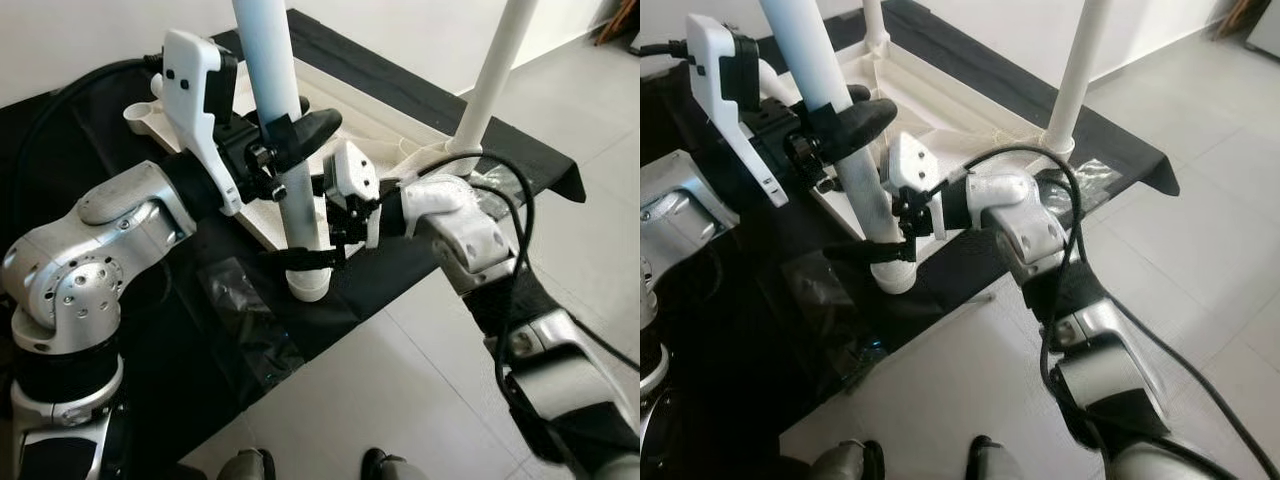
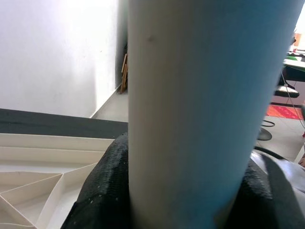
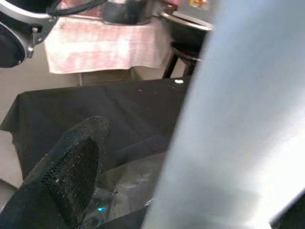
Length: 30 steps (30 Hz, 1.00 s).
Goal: Building children table
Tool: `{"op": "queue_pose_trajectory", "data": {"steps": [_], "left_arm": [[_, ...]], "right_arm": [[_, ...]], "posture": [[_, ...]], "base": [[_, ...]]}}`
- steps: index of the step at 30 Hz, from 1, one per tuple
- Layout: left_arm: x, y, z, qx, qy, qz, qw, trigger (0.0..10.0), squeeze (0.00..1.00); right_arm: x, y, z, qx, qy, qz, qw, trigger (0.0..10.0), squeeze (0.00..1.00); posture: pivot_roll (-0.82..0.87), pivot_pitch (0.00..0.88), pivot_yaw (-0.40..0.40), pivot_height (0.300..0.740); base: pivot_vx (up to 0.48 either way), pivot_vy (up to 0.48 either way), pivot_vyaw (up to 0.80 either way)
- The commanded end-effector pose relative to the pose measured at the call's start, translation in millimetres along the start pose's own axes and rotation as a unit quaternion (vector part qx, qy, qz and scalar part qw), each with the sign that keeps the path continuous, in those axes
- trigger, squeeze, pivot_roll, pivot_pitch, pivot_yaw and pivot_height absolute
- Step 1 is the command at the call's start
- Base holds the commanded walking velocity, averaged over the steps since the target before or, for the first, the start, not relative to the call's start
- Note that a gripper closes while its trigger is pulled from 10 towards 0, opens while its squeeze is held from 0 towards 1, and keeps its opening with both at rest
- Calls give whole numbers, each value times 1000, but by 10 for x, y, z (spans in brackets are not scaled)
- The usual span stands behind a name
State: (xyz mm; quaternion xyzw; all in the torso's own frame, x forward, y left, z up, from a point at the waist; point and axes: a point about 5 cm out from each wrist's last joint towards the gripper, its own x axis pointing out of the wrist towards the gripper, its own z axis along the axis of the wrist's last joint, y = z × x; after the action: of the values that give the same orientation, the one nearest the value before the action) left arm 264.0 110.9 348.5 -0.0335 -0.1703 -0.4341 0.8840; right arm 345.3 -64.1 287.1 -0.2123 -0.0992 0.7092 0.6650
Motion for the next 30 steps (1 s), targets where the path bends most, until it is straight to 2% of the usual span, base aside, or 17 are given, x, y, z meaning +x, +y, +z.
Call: {"op": "queue_pose_trajectory", "data": {"steps": [1, 3, 4, 10, 23, 24, 27, 28, 29, 30], "left_arm": [[40, -105, -29, -15, 9, -41, 999, 0, 0], [41, -110, -23, -14, 9, -42, 999, 0, 0], [38, -122, -9, -14, 8, -43, 999, 0, 0], [23, -162, 31, -14, 8, -47, 999, 0, 0], [9, -157, 36, -19, 7, -50, 999, 0, 0], [21, -131, 33, -22, 6, -42, 999, 10000, 1000], [62, -69, 39, -24, 2, -14, 1000, 10000, 1000], [81, -55, 48, -23, -2, -8, 1000, 10000, 0], [81, -55, 48, -23, -2, -8, 1000, 10000, 0], [85, -60, 53, -23, -4, -11, 1000, 10000, 0]], "right_arm": [[16, -14, 1, -5, -3, 13, 1000, 10000, 0], [12, -36, 7, -7, -3, 18, 1000, 10000, 0], [9, -54, 7, -8, -2, 26, 1000, 0, 0], [8, -95, 6, -5, -12, 53, 999, 0, 0], [-8, -121, -38, 7, -22, 66, 998, 0, 0], [-9, -126, -44, 5, -21, 65, 998, 0, 0], [-15, -142, -51, 3, -19, 53, 998, 0, 0], [-19, -162, -72, 1, -6, 29, 1000, 0, 0], [-19, -162, -72, 1, -6, 29, 1000, 0, 0], [-11, -181, -107, 2, 15, 0, 1000, 0, 0]], "posture": [[115, 203, 40, 740], [116, 204, 40, 740], [122, 213, 41, 740], [131, 231, 46, 740], [131, 239, 56, 740], [128, 238, 58, 740], [125, 237, 58, 740], [118, 236, 52, 740], [118, 236, 52, 740], [114, 236, 47, 740]], "base": [[0, 0, 0], [0, 0, 0], [0, 0, 0], [0, 0, 0], [0, 0, 0], [0, 0, 0], [0, 0, 0], [0, 0, 0], [0, 0, 0], [0, 0, 0]]}}
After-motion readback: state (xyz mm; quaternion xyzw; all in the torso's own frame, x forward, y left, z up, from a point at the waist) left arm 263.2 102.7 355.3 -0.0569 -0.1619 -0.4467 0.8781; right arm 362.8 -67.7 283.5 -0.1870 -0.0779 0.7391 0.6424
